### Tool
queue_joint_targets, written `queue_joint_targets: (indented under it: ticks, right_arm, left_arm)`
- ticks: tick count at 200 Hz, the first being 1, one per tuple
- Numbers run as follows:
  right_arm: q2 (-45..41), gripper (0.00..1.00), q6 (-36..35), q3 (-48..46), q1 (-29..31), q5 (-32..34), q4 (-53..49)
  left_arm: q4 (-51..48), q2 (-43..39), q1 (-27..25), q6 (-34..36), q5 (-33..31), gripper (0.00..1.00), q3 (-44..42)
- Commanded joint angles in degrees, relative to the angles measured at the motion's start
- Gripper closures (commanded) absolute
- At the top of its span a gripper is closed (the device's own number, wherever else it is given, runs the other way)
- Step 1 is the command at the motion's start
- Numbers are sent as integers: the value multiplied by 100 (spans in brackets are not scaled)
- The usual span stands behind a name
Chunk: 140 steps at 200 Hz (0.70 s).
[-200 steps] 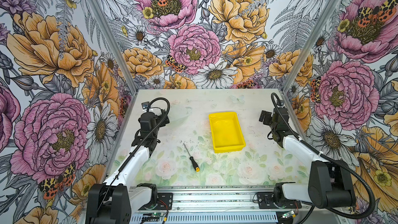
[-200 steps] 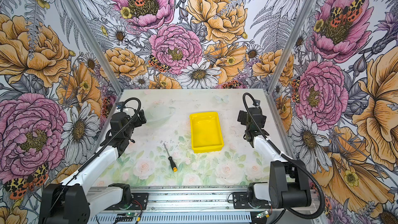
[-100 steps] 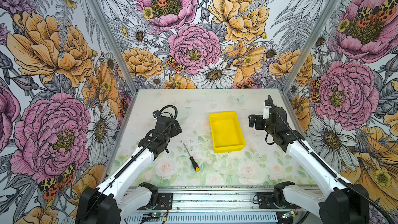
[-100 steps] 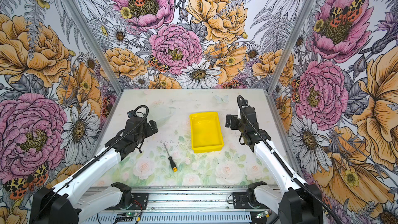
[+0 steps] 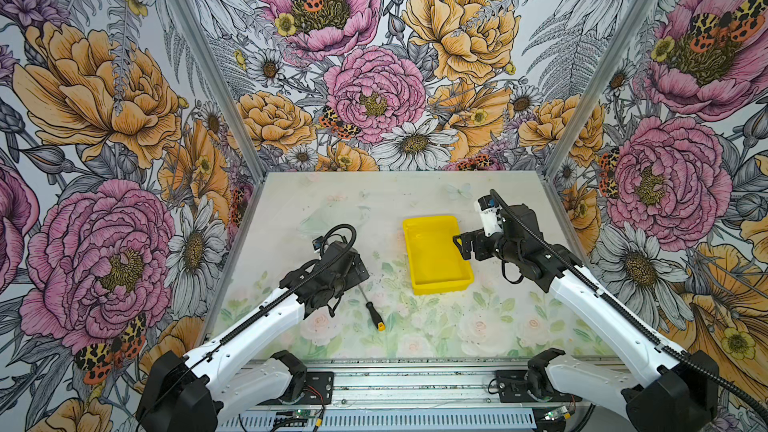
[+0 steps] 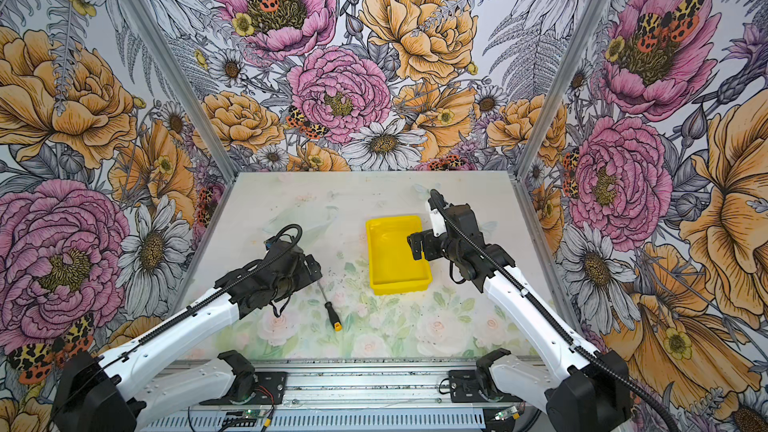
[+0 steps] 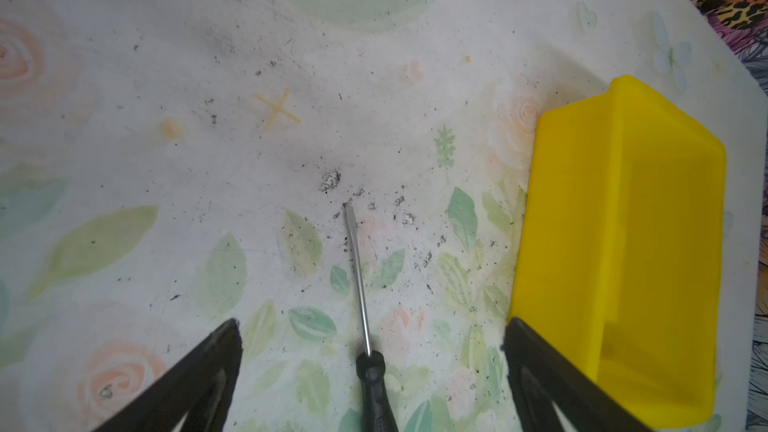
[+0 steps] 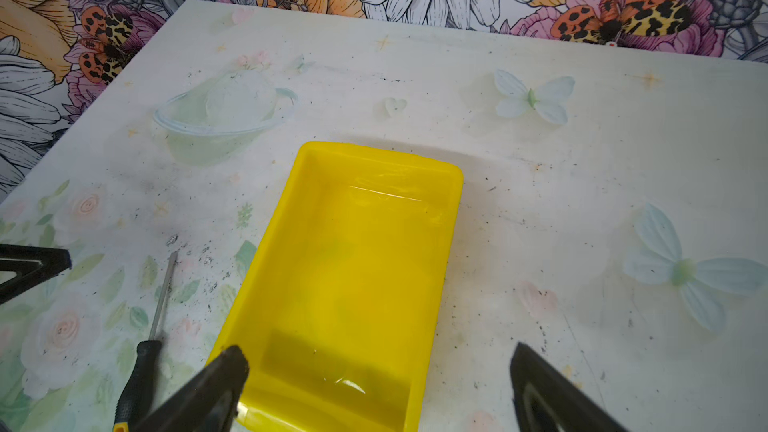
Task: Put the screwdriver in the bin
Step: 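Reach the left gripper over the screwdriver handle while the right arm lifts, then close the left gripper on the black screwdriver handle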
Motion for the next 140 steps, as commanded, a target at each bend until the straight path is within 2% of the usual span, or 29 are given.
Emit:
queue_joint_targets:
  ticks: [1,45,84,140]
  right_arm:
    - [-96,1,-88,166,27,-176,-98]
    - [-155,1,9,-3,108,-291,-85]
    - [-250,1,-61,-82,110,-249,-76]
    - [-232,0,-48,-121,122,-198,-59]
  left_arm:
    - [-147,22,-294,-572,45,1,-171]
    - [-177,421,-935,-1065,26,1,-228]
    - [-174,1089,-1437,-1357,-54,2,-99]
    - [-163,1734,-1826,-1551,-20,11,-1]
